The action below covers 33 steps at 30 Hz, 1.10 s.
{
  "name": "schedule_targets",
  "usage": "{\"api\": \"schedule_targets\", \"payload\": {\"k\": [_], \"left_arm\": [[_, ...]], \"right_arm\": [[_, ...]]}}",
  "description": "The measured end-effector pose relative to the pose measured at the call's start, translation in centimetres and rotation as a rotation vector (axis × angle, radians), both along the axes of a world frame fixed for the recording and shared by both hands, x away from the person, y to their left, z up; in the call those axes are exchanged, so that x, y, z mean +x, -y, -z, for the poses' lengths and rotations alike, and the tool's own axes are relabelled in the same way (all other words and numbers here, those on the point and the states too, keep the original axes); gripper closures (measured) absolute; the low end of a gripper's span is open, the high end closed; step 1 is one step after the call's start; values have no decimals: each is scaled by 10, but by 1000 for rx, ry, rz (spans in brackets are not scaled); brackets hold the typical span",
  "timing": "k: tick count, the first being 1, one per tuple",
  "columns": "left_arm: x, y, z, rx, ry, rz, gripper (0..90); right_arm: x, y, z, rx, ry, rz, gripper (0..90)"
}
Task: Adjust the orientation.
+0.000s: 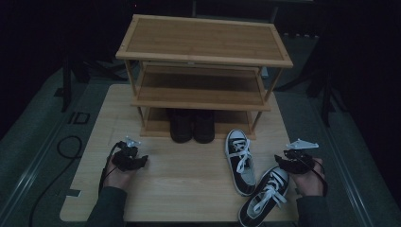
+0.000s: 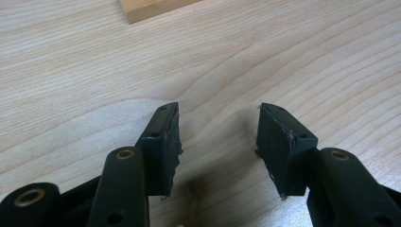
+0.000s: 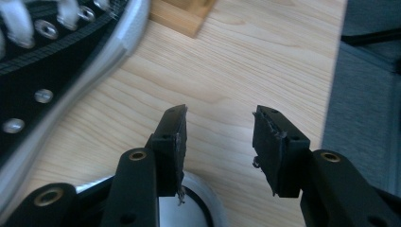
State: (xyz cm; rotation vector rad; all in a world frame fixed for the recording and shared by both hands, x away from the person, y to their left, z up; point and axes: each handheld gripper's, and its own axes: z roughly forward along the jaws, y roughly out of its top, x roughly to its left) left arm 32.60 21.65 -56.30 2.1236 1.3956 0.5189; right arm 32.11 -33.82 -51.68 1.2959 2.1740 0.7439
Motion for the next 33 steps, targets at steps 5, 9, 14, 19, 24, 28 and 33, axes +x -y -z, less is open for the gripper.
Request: {"api": "schedule_targets", "payload": {"k": [5, 9, 14, 19, 24, 28, 33], "left_arm": [[0, 0, 0, -6, -1, 2, 498], [0, -1, 1, -8, 0, 3, 498], [0, -1, 1, -12, 3, 4, 493], [0, -1, 1, -13, 4, 6, 483], [0, -1, 1, -14, 5, 6, 474], [0, -1, 1, -15, 6, 7, 474], [0, -1, 2, -16, 8, 9, 471]], "right_arm": [[4, -1, -2, 18, -18, -34, 545], [5, -4, -4, 29, -32, -63, 540], [7, -10, -6, 48, -59, -110, 535], [8, -16, -8, 59, -83, -142, 530], [7, -23, -9, 76, -112, -183, 529], [5, -31, -11, 60, -127, -204, 519], [0, -42, -15, 89, -137, -226, 486]]}}
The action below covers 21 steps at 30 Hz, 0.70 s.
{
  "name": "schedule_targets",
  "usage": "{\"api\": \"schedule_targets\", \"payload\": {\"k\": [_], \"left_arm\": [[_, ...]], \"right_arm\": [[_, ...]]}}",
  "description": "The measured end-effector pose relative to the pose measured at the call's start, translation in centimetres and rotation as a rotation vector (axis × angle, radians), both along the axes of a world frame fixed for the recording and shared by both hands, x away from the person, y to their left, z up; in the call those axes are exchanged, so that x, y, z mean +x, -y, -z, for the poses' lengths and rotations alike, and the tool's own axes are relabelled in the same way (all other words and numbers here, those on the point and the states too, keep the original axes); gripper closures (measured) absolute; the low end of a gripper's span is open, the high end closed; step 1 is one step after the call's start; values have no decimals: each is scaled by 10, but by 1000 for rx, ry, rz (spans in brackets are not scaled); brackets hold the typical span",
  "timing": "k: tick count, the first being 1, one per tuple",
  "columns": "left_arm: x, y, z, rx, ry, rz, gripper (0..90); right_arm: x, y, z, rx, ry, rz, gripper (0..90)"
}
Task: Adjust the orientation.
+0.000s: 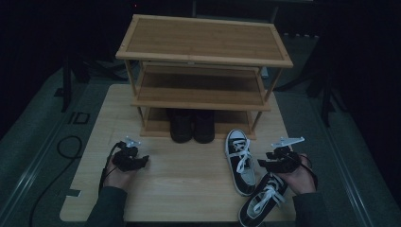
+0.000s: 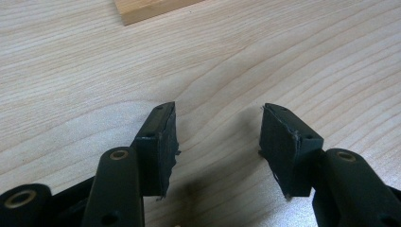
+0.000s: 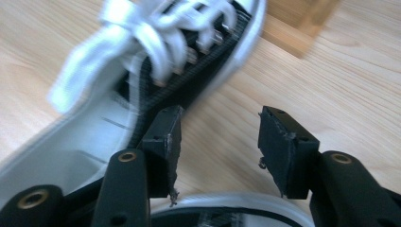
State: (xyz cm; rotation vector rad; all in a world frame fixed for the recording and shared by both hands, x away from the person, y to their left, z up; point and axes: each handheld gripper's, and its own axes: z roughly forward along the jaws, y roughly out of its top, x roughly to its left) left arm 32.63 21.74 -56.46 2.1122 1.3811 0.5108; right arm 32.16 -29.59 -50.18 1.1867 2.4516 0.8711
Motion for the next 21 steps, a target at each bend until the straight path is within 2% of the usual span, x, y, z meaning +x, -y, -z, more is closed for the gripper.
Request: {"api": "schedule_targets", "payload": {"k": [7, 11, 13, 17, 18, 19, 21], "left_arm": [[0, 0, 0, 0, 2, 1, 468], [0, 0, 0, 0, 2, 2, 465], [0, 0, 0, 0, 2, 2, 464], [0, 0, 0, 0, 3, 4, 464], [0, 0, 0, 0, 3, 4, 464], [0, 0, 0, 0, 3, 4, 464], [0, 0, 0, 0, 3, 4, 463]], "right_arm": [[-6, -19, -6, 45, -10, -52, 430], [-4, -31, 0, 8, -31, -75, 458], [0, -38, 6, -23, -49, -73, 491], [6, -45, 14, -52, -69, -77, 537], [7, -47, 16, -60, -73, -72, 567], [8, -50, 18, -81, -65, -51, 704], [7, -49, 17, -84, -56, -51, 772]]}}
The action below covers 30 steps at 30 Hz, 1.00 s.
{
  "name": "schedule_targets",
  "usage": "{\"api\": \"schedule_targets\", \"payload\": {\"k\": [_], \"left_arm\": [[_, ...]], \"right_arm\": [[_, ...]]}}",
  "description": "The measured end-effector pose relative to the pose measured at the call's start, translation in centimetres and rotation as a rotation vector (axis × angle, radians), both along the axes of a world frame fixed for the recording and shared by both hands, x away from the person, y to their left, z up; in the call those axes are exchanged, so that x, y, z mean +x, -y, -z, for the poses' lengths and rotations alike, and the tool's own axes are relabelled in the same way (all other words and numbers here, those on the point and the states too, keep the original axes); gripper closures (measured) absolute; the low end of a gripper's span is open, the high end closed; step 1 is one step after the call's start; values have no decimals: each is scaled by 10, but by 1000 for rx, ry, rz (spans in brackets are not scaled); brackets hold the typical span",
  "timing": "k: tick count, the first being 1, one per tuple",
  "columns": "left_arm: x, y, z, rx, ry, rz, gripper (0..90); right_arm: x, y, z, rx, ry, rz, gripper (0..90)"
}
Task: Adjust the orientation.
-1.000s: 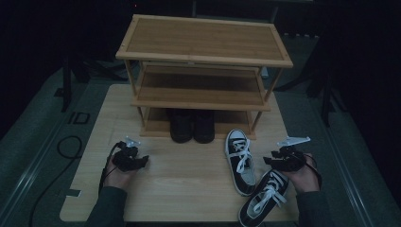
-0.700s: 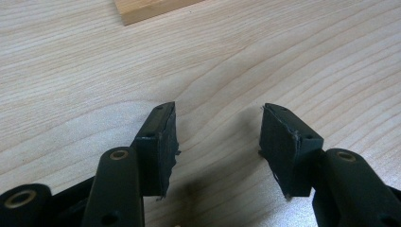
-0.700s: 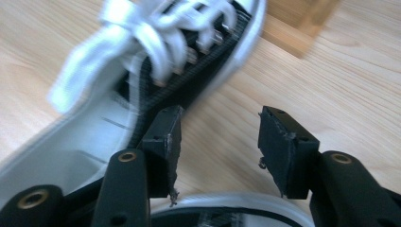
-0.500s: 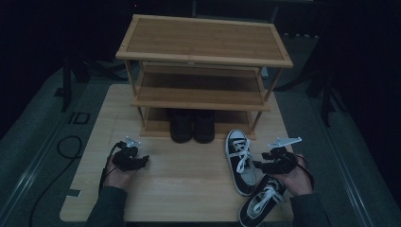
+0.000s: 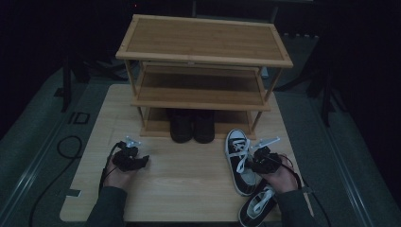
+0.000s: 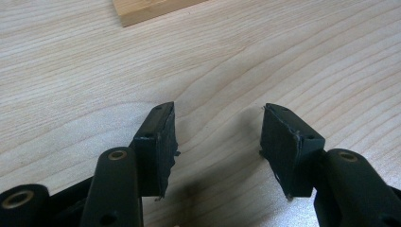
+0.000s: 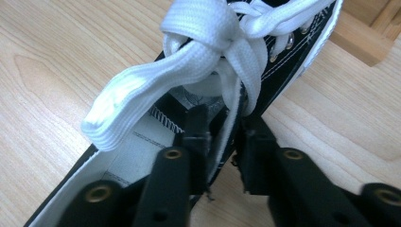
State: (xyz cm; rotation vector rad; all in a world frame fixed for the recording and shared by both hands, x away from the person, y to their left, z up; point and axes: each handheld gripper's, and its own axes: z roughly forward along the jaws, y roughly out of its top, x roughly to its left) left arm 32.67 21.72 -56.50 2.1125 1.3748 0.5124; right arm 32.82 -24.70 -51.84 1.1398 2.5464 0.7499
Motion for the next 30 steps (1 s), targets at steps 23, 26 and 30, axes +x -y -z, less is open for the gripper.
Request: {"api": "schedule_targets", "payload": {"k": [23, 26, 30], "left_arm": [[0, 0, 0, -2, 3, -1, 462], [0, 0, 0, -2, 3, -1, 462], [0, 0, 0, -2, 3, -2, 462]], "right_arm": [[-7, -2, -3, 109, -31, -29, 863], [-7, -2, -4, 92, -34, -47, 821], [-13, 4, -14, 101, -4, -79, 773]]}}
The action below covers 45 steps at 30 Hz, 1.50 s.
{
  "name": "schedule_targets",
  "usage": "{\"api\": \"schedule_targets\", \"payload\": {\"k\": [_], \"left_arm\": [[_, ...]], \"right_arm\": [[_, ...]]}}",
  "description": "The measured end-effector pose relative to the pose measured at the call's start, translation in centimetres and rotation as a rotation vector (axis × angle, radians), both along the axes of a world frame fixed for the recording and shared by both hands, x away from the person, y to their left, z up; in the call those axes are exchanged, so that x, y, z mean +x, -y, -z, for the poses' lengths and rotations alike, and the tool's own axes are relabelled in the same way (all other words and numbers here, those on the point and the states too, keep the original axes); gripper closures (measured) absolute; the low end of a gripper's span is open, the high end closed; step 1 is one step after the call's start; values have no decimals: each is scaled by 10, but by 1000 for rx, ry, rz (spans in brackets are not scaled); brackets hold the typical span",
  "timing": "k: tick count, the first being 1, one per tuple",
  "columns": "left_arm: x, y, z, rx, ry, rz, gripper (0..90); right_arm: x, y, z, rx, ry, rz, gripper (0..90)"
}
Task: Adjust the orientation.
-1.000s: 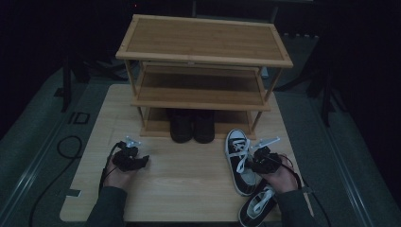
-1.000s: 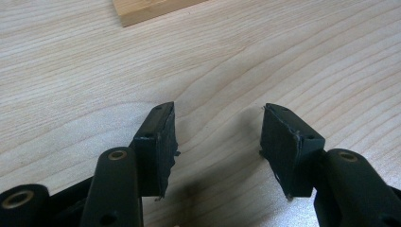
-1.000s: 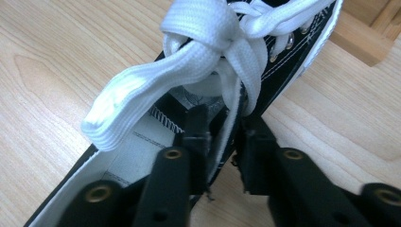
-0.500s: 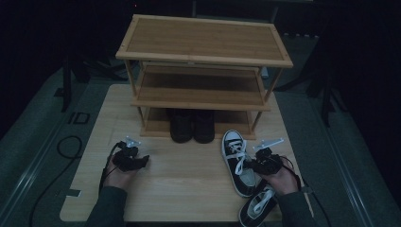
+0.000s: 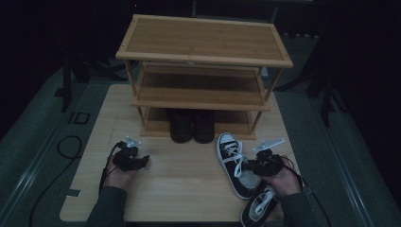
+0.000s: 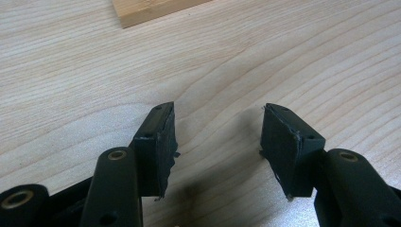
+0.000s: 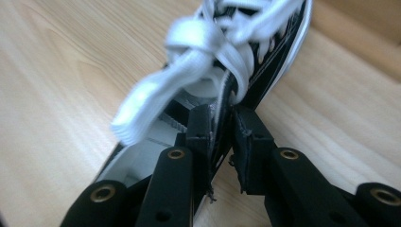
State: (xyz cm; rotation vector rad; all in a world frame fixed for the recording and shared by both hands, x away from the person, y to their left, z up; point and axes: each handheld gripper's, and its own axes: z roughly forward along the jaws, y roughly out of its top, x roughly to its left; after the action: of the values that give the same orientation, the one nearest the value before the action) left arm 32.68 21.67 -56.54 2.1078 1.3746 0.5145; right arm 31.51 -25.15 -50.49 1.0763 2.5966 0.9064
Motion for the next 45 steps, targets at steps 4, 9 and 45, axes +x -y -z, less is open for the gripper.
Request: {"api": "schedule_targets", "payload": {"k": [4, 9, 45], "left_arm": [[0, 0, 0, 0, 0, 0, 462], [0, 0, 0, 0, 0, 1, 461], [0, 0, 0, -1, 4, 3, 460]], "right_arm": [[-5, 15, -17, 13, 36, 17, 764], [-8, 31, -19, -12, 31, 64, 763], [7, 55, -10, -200, 28, 184, 890]]}}
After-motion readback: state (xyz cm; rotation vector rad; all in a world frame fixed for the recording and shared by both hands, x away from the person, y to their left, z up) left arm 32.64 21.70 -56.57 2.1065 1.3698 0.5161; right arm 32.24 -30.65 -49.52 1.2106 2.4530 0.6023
